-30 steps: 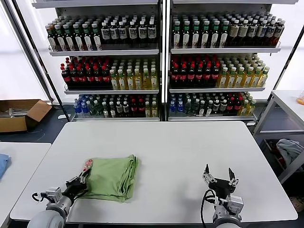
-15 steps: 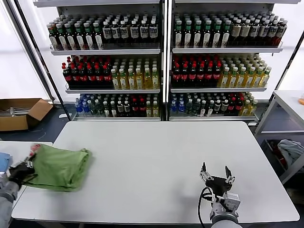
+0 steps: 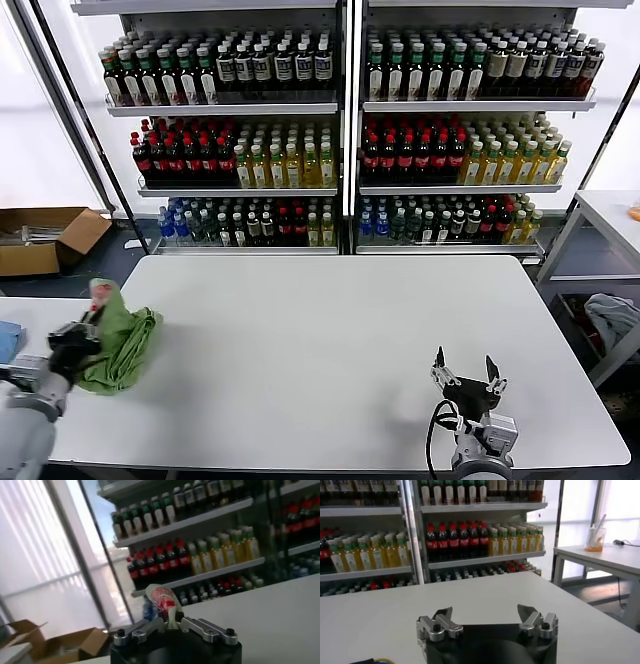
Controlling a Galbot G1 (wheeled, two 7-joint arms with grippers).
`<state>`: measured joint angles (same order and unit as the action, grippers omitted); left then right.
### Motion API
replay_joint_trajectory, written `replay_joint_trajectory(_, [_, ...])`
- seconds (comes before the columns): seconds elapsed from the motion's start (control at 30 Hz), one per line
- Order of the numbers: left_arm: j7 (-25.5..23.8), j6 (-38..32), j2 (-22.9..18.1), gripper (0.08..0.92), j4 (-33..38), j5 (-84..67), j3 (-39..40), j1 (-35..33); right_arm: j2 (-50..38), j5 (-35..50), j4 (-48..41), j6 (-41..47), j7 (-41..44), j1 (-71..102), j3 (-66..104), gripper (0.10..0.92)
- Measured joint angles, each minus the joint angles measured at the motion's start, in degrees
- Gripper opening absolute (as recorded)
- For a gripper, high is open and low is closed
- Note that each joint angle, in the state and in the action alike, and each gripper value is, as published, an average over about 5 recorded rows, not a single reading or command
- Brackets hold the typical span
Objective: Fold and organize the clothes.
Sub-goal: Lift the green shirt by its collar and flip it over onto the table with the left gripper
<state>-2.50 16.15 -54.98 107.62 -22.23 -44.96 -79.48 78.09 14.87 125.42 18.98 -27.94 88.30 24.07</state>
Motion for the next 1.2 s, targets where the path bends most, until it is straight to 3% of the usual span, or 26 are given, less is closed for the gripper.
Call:
replay_joint_trajectory(0.27, [2.43, 2.19, -10.39, 0.11, 7.72, 8.05, 17.8, 1.63, 1.16, -0.78, 0.98, -0.7, 0.11, 2.78, 2.3, 0.823])
replay_joint_trajectory(0.47, [3.63, 3.39, -17.36, 0.11, 4.92, 14.52, 27.6, 4.68, 2.22, -1.68, 1.15, -1.06, 0.36, 4.36, 2.96, 0.823])
replay_joint_trajectory(0.73, [4.73, 5.08, -22.2, 0.118, 2.34, 17.0, 34.09, 9.32, 3.3, -2.79, 0.16, -0.67, 0.7, 4.3, 2.72, 0.823])
replay_joint_trajectory(1.2, [7.24, 3.14, -26.87, 0.495, 3.65, 8.56, 39.27, 11.89, 2.99, -0.04, -3.07, 1.91, 1.84, 0.63, -0.59, 0.823])
